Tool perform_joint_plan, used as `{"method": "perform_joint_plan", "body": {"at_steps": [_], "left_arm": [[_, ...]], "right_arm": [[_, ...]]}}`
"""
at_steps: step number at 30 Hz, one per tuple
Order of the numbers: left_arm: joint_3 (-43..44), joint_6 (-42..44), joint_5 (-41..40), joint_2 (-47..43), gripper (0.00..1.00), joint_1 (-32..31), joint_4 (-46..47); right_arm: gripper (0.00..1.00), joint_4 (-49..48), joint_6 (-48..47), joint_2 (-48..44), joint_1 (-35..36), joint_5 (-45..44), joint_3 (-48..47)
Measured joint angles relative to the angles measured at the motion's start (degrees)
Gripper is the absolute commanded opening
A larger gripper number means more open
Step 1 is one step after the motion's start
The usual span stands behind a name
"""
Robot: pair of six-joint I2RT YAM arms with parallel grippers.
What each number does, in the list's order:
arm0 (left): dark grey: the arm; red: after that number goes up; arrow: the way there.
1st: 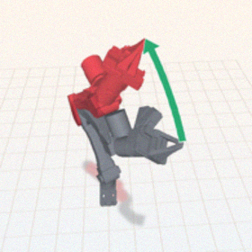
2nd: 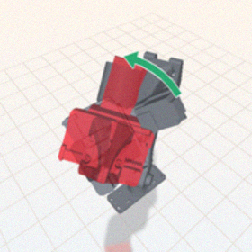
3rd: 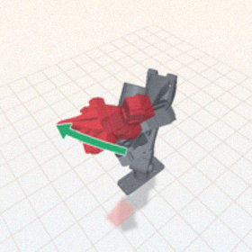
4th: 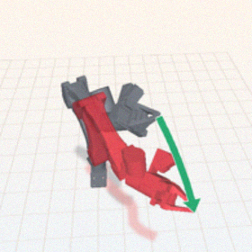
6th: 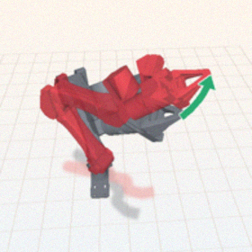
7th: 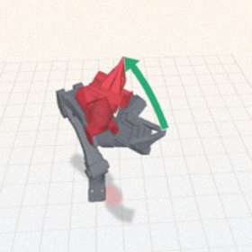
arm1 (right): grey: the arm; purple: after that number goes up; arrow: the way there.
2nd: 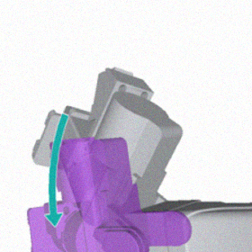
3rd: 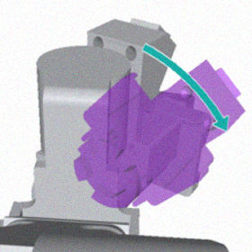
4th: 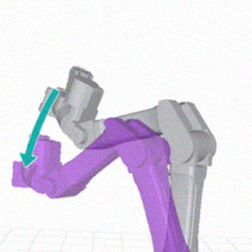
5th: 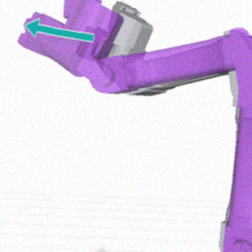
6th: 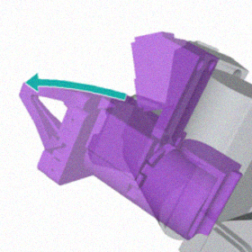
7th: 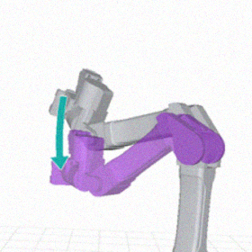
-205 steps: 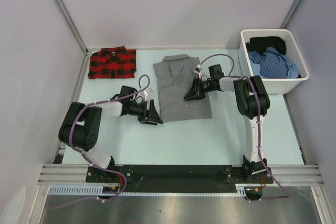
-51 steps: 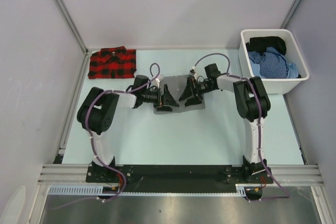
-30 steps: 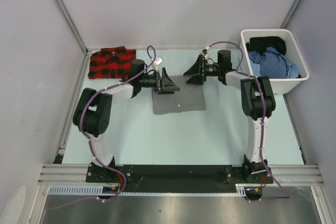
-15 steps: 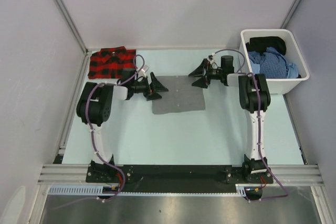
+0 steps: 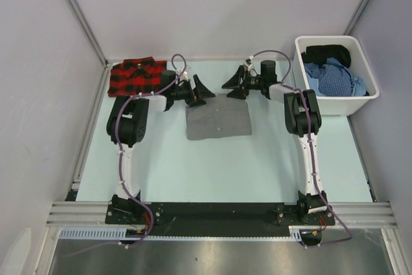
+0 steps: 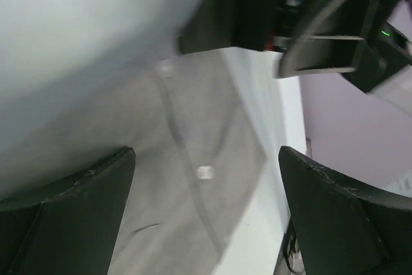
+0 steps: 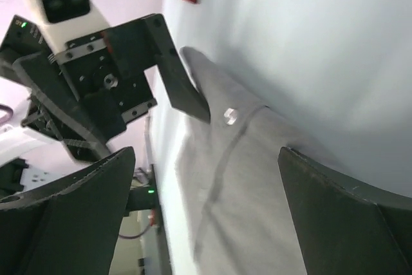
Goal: Fold and stack the long sleeve shirts
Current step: Fold the shirt
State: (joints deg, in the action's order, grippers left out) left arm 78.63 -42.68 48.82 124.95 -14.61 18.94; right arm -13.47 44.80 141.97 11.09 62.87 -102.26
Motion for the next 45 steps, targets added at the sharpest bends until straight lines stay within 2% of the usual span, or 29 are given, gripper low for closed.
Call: {"method": "perform_joint_plan", "body": {"at_steps": [5,10,13,14,17,20,22,27,29,33,41,45], "left_arm": [[-0.15,-1.36,-1.99,3.04,0.99,3.17,-0.22],[-5.22,6.71,-5.46,-3.19,0.99,5.99,-5.6],[-6.6,13.94,-8.04,-9.62,0.92,8.13,-14.62],[-6.58,16.44,-9.11,-11.98,0.86,8.81,-17.46],[-6.54,22.69,-11.54,-17.88,0.75,10.16,-24.3],[-6.6,25.75,-12.07,-19.52,0.65,10.43,-27.63],[-6.91,26.95,-12.17,-18.86,0.63,10.1,-29.7],[-7.06,27.87,-12.0,-14.27,0.62,9.49,-32.54],[-7.06,28.15,-12.02,-12.17,0.63,9.38,-33.4],[-6.05,28.02,-10.69,-9.7,0.65,9.35,-34.32],[-5.81,27.69,-8.63,-9.31,0.71,9.51,-33.11],[-11.82,25.75,-6.12,-12.22,0.72,10.82,-28.33]], "right_arm": [[1.0,7.21,-7.61,2.8,-1.9,-0.48,-5.01],[0.98,15.13,-14.67,2.21,-3.06,-2.23,-6.8],[0.96,19.93,-18.38,-1.4,-3.89,-4.7,-4.92],[0.94,21.33,-19.63,-3.02,-4.15,-5.35,-3.76],[0.89,26.1,-24.13,-10.19,-5.68,-8.22,1.44],[0.81,28.87,-27.5,-16.39,-7.28,-11.04,6.29],[0.78,30.34,-29.57,-19.06,-8.33,-12.94,8.81],[0.68,32.81,-33.14,-18.88,-8.63,-16.5,11.56],[0.63,32.98,-34.18,-17.42,-8.52,-17.25,11.47],[0.58,33.4,-34.73,-12.63,-8.31,-16.9,9.55],[0.62,35.34,-37.38,-11.37,-8.15,-16.74,6.71],[0.61,37.99,-43.34,-15.74,-7.63,-19.98,9.46]]}}
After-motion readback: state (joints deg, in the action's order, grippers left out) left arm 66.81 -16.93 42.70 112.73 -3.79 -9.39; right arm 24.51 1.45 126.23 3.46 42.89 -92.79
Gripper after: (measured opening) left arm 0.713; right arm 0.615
